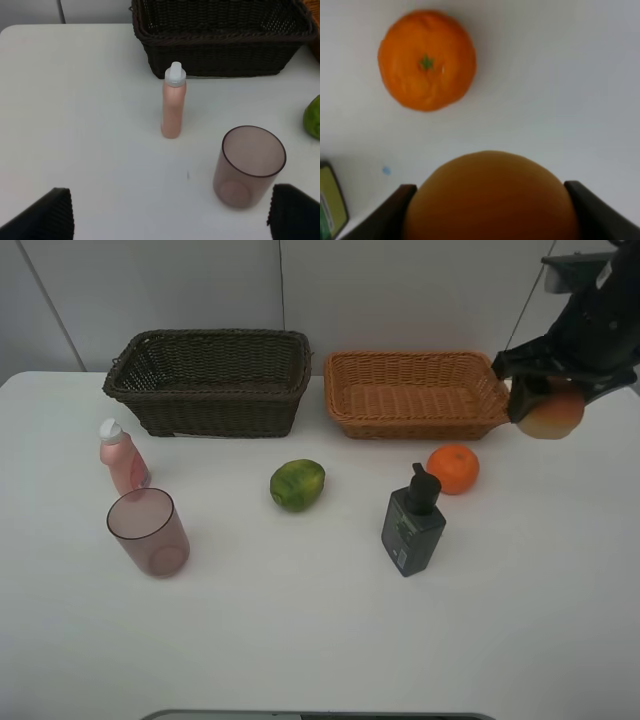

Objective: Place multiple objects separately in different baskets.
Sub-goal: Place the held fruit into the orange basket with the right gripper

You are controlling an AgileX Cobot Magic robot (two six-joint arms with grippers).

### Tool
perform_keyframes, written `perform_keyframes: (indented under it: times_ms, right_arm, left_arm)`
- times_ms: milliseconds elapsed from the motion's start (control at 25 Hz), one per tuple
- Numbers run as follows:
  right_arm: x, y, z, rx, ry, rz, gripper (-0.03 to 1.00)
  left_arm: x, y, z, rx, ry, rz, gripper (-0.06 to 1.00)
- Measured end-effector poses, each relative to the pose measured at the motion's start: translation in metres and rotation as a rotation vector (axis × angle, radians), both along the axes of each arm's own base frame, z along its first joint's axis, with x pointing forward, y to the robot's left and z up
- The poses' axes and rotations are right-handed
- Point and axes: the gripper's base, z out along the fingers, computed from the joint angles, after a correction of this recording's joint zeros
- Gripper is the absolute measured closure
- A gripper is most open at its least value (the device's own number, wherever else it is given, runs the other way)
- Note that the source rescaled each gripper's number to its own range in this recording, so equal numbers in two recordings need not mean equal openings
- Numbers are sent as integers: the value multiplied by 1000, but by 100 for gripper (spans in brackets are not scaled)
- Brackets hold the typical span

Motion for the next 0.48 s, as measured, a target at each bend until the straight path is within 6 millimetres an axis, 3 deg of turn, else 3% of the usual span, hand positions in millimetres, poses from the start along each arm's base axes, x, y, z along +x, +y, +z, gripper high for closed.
perform_keyframes:
  times_ms: [200,480]
  right_arm:
    - [30,5,17,-5,-75,4,61]
    - [94,18,-1,7,-139,16,61]
  left_arm:
    - [0,0,0,0,0,0,-6]
    - [0,0,0,0,0,0,-6]
